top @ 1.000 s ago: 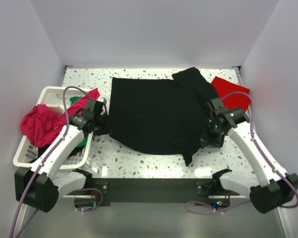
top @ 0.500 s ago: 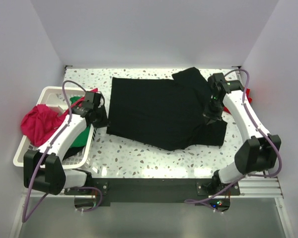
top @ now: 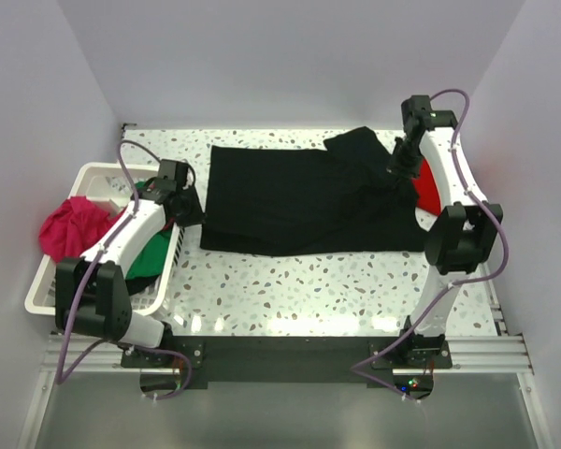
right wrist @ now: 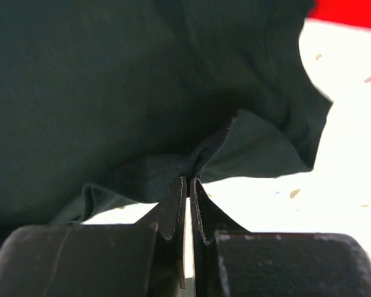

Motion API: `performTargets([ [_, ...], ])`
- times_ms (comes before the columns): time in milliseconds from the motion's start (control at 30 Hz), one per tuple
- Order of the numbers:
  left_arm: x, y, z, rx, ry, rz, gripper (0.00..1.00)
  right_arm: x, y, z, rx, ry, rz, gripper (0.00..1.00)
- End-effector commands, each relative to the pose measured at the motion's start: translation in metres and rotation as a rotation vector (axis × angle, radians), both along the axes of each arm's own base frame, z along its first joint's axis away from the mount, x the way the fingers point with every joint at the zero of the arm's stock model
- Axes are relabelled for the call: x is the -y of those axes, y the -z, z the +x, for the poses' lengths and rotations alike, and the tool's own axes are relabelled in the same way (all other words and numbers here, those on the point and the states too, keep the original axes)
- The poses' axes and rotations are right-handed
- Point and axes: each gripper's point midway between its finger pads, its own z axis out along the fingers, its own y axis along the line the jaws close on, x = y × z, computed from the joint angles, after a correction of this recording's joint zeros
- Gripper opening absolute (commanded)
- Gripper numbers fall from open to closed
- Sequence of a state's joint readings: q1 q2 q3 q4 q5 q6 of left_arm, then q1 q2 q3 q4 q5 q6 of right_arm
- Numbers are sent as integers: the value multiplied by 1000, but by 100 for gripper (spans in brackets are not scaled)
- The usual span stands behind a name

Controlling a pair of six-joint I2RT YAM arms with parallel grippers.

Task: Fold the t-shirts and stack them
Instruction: Fold the tshirt

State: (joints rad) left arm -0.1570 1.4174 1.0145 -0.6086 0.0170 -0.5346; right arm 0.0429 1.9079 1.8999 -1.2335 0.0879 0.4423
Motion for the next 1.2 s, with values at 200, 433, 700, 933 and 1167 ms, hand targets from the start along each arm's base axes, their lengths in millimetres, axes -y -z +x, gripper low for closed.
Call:
performTargets([
  [200,-3,-14,58,109,1,37,0,16,-5,56,75,-22,-42,0],
  [433,-3,-5,72,89,6,55,0,20,6,65,62,-19,-48,0],
  [700,-5,-5,84,97,4,71,24,18,12,77,75,-24,-28,2],
  [933,23,-22,98,174,87,38,62,33,5,76,99,29,62,77],
  [1167,78,-21,87,196,221,-55,68,80,12,25,62,125,65,78],
])
